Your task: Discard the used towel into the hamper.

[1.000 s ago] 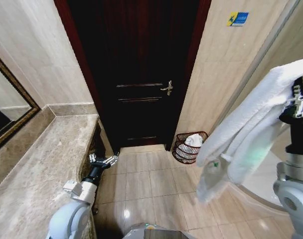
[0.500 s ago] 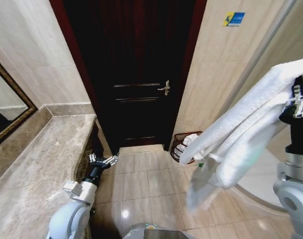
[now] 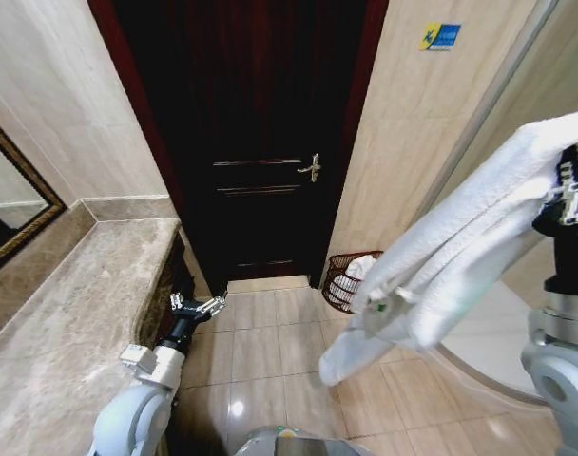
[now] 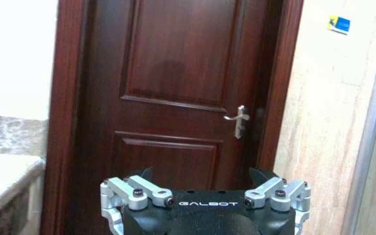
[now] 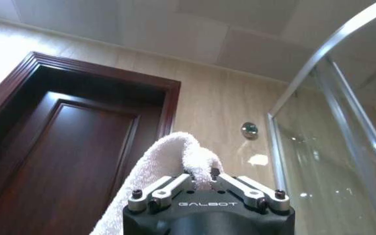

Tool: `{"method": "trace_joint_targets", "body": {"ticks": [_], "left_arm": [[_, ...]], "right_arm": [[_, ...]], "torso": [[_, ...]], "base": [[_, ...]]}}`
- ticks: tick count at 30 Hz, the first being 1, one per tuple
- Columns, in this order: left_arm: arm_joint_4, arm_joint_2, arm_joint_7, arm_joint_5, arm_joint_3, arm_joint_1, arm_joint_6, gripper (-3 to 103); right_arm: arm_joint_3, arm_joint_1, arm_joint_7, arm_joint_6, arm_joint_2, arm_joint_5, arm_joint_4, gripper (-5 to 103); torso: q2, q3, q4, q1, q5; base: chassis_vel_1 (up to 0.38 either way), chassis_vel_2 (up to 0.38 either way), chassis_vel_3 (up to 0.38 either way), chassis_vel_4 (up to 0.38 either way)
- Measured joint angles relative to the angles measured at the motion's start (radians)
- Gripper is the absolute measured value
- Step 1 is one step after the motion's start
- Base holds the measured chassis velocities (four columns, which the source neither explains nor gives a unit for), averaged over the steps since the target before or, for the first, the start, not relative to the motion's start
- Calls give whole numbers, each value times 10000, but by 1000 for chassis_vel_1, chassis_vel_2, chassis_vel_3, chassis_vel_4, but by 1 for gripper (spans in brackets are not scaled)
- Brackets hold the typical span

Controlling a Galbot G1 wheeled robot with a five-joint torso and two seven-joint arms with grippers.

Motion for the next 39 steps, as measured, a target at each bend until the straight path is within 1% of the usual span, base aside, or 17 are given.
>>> {"method": "trace_joint_targets", "body": {"ticks": [1,2,8,10,19,22,33,37,39], "left_arm": [[0,-1,1,0,1,1,0,99],[0,-1,2,0,3,0,0,99],[0,-1,3,0,4,0,0,99],[0,1,3,0,3,0,0,99],[0,1,2,0,1,0,0,99],[0,0,1,0,1,0,0,99],[0,0,1,0,1,1,0,99],[0,0,1,0,1,0,0,99],[0,0,1,0,1,0,0,99]], "right_arm": [[0,0,0,0,0,0,-1,3],[0,0,0,0,0,0,-3,3],[1,0,1,0,0,0,-3,3],[0,0,1,0,0,0,-2,3],[0,0,0,0,0,0,-2,3],[1,0,0,0,0,0,-2,3],[0,0,0,0,0,0,-2,3],[0,0,0,1,0,0,-2,3],[0,0,-1,0,0,0,-2,3]], "torso": [[0,0,2,1,6],[0,0,-2,0,9],[0,0,1,-1,0],[0,0,0,-1,-9],[0,0,1,-1,2],[0,0,-2,0,1],[0,0,4,0,-3],[0,0,-1,0,-2],[0,0,0,0,-1]], "base": [[-192,-167,154,161],[-144,-170,154,132],[-63,-69,56,53],[29,3,-24,-11],[18,20,-18,-10],[0,0,0,0],[24,18,11,21],[0,0,0,0],[0,0,0,0]]}}
